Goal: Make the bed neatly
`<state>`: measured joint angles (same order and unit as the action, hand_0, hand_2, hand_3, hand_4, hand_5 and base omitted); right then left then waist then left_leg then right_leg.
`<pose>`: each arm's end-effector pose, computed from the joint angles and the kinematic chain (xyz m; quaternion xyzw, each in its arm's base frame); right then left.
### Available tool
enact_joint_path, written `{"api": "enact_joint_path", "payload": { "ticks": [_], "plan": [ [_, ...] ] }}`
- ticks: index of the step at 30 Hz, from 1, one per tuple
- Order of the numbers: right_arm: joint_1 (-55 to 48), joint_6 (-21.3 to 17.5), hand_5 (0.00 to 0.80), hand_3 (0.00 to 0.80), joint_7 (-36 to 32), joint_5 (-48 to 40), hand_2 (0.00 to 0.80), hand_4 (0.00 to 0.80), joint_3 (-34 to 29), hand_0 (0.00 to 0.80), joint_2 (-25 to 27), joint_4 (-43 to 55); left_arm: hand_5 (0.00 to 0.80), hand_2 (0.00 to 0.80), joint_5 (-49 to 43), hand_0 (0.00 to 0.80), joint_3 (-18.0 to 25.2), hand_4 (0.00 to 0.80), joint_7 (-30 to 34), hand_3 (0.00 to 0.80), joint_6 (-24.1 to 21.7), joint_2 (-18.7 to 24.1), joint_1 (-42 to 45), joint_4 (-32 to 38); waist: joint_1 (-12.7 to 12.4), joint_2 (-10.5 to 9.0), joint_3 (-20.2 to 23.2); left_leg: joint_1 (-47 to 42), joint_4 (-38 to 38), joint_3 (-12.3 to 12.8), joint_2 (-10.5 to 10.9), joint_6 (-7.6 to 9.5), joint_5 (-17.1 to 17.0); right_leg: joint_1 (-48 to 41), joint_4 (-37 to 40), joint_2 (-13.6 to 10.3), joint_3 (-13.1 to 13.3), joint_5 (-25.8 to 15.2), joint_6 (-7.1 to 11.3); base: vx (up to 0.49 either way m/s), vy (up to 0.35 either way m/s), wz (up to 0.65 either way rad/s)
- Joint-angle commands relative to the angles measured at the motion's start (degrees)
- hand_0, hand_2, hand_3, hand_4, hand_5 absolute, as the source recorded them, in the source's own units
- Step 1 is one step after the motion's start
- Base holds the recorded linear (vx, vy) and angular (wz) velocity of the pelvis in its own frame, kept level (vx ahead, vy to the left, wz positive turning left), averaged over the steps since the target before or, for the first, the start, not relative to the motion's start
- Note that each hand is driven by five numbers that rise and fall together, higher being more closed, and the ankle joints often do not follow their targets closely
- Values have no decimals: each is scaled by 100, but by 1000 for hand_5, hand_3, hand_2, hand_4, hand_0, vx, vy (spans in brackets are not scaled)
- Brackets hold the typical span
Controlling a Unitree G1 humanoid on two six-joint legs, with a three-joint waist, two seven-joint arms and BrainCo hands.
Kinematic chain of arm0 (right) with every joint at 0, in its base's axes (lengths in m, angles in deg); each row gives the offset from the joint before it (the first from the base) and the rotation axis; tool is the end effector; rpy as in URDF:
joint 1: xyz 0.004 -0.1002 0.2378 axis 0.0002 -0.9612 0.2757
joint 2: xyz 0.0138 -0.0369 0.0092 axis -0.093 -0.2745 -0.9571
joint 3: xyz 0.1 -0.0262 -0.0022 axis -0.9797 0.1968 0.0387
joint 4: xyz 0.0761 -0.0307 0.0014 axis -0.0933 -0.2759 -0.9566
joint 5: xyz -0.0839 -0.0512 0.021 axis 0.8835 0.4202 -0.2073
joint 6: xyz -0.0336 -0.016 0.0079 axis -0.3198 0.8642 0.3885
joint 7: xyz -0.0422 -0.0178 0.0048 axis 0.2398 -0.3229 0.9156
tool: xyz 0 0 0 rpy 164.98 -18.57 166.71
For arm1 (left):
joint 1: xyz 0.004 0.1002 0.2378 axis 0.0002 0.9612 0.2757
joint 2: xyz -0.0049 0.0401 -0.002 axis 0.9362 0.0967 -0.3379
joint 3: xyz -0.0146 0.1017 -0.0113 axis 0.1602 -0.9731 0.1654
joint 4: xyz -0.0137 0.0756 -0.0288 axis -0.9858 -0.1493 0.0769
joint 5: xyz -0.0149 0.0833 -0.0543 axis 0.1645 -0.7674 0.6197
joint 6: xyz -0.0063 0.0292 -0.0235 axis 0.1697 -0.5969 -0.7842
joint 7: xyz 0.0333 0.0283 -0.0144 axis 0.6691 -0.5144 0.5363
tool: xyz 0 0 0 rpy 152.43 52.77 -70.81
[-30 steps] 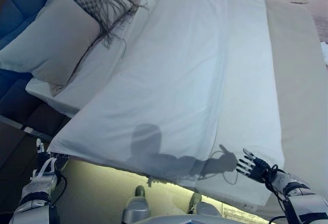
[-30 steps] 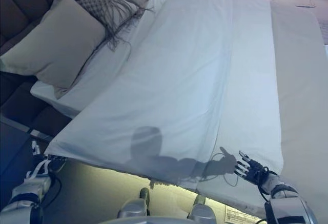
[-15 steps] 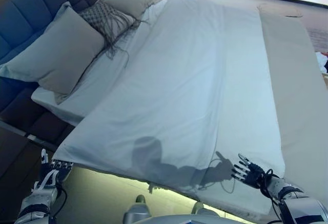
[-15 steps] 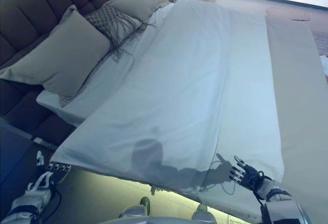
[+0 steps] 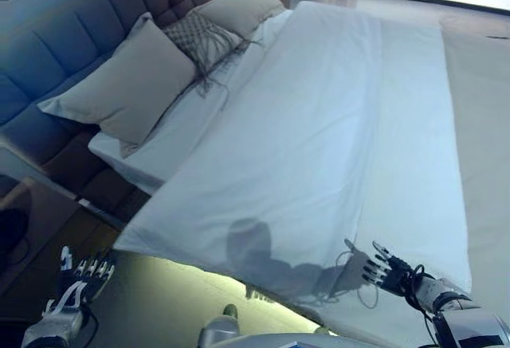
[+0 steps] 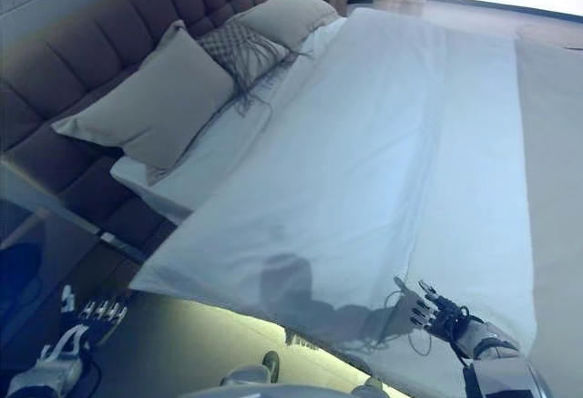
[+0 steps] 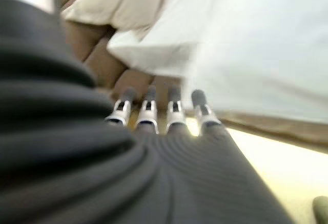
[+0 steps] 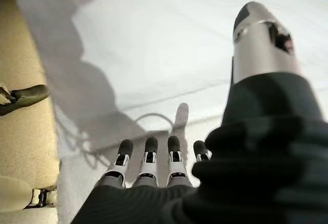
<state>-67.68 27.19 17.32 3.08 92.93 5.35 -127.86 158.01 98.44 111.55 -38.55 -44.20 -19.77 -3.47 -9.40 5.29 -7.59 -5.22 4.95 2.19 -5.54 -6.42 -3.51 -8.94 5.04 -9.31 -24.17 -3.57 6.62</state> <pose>0.1499 -0.3182 -0.0518 0.2982 0.4639 -0.1645 0.8178 0.0786 0.3652 -0.0409 -0.5182 0.1681 0.3102 0.7791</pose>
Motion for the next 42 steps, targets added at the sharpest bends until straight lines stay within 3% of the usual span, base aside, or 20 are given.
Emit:
{"api": "enact_joint_path", "payload": {
  "ticks": [1,8,13,22,26,29,36,42],
  "plan": [
    [488,-12,0,0,-66,-230,0,0,79,0,-34,-265,0,0,360,0,240,0,296,0,-80,287,-66,-32,-301,-235,-275,-15,5,103,187,106,288,-40,-122,-278,72,178,200,-33,-11,16],
    [558,-64,0,0,-3,-317,0,0,193,0,-128,-273,0,0,411,0,318,0,635,0,-23,344,-9,-54,-340,-231,-283,-45,5,61,158,83,276,-76,-148,-229,58,217,167,-8,-19,20],
    [484,-153,0,0,14,-391,0,0,212,0,-242,-190,0,0,364,0,15,0,1227,0,106,271,-183,292,-279,-227,-276,-74,5,116,125,78,279,-88,-165,-197,68,240,140,15,-26,4],
    [299,-195,0,0,-56,-173,0,0,51,0,-410,-108,0,0,458,0,-1011,0,1098,0,-267,-640,-628,1155,51,-219,-336,-102,-41,311,39,43,296,34,-204,-163,306,274,86,30,-11,-10],
    [115,-476,0,0,-305,14,0,0,49,0,-476,105,0,0,404,0,-1311,0,1062,0,-401,-941,-748,1241,224,-219,-382,-144,-63,438,-1,25,303,68,-214,-170,393,266,82,69,24,-19],
    [29,-768,0,0,-560,265,0,0,160,0,-532,296,0,0,314,0,-1509,0,1038,0,-546,-1105,-832,1164,348,-237,-418,-134,-83,523,-32,11,304,132,-215,-165,468,260,82,52,40,-23],
    [209,-896,0,0,-791,304,0,0,503,0,-558,458,0,0,362,0,-1990,0,1166,0,-783,-1327,-1306,850,601,-289,-686,147,-307,629,-93,0,333,480,-281,-138,715,245,41,-23,53,-24],
    [980,-1289,0,0,-850,-64,0,0,1002,0,-642,794,0,0,624,0,-2573,0,1184,0,-838,-1378,-2184,559,822,-337,-1276,779,-755,637,-54,29,365,1108,-511,-128,1000,169,-19,-139,76,-20]
  ]
}}
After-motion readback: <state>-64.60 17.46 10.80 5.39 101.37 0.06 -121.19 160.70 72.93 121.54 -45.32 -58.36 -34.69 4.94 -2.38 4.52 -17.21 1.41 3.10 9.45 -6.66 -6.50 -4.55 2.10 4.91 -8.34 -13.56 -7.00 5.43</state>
